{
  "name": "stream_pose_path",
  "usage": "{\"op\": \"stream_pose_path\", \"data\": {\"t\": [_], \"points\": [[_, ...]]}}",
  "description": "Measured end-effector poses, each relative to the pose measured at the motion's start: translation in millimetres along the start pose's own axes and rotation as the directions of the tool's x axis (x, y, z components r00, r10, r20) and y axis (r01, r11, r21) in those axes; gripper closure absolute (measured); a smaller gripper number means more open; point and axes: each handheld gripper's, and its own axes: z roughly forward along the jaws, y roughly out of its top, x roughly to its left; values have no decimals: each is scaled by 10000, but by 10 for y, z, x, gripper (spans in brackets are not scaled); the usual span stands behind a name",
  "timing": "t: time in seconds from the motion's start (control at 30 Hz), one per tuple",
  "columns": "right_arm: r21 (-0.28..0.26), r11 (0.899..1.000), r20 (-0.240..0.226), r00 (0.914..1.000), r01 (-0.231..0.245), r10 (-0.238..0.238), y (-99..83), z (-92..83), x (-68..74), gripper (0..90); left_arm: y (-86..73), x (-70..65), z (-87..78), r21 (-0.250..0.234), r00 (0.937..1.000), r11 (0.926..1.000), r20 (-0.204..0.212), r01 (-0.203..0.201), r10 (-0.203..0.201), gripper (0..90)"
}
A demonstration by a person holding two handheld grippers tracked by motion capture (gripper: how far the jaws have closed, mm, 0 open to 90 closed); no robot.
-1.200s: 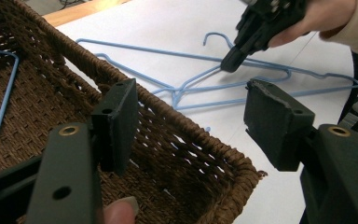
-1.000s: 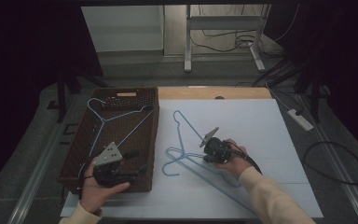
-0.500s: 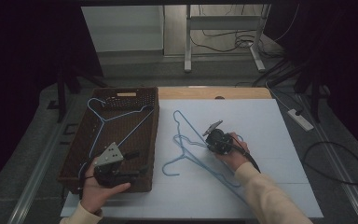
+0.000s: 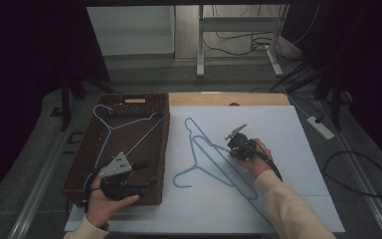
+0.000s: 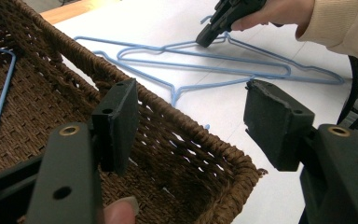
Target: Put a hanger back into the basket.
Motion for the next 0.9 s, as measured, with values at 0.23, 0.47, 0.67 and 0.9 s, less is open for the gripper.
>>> {"op": "stream_pose_path", "data": {"t": [0.23,0.47,0.67,0.9], "points": [[7,9945,203,9943,-1047,1047,-140,-39,-241,899,1,1,-1,15,10000,10000,-2,-6,6,366],[11,9884,402,9876,-1519,1518,-214,-63,-342,899,1,-4,7,26,10000,10000,-1,-2,2,366],[-394,9836,49,9843,-1762,1765,-264,-201,-314,899,0,-2,-7,-23,10000,10000,-13,25,-25,366],[-323,9706,207,9708,-2384,2392,-777,-559,-277,899,0,-1,-32,-98,10000,9999,-29,50,-50,366]]}}
